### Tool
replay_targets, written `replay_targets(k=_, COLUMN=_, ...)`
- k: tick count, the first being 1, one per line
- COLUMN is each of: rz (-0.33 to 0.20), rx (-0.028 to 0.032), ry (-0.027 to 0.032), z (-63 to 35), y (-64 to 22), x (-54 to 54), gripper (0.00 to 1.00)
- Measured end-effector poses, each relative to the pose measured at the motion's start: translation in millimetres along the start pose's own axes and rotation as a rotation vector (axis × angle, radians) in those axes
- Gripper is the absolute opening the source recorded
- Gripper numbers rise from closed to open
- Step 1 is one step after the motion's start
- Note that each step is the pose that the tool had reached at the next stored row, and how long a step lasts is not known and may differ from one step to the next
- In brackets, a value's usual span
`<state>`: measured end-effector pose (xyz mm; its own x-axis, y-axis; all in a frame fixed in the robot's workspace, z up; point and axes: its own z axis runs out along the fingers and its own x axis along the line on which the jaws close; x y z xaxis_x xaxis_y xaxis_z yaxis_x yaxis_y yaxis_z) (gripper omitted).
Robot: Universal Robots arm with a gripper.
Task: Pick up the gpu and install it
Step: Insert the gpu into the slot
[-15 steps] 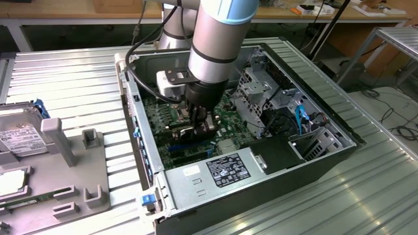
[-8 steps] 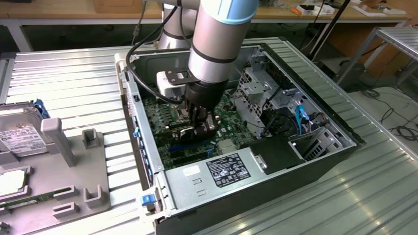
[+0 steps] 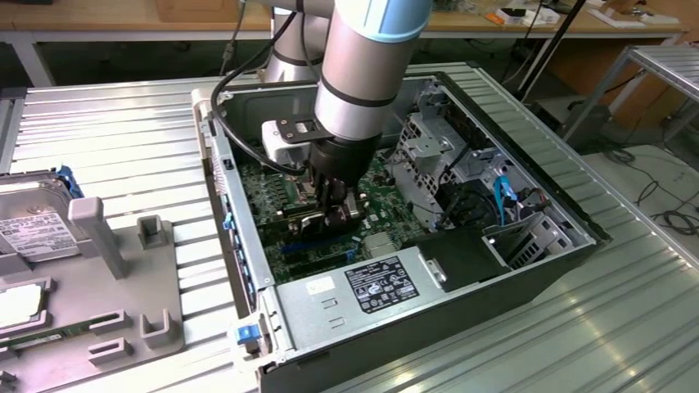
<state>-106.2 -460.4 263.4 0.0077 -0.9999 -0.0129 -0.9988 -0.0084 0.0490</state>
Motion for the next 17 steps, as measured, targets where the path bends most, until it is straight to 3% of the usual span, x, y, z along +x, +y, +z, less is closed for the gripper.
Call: replay_targets(k=17, rz=0.009, rx=0.0001, ry=0.0010, z=3.3, y=-0.2, x=-1.3, gripper=0.27)
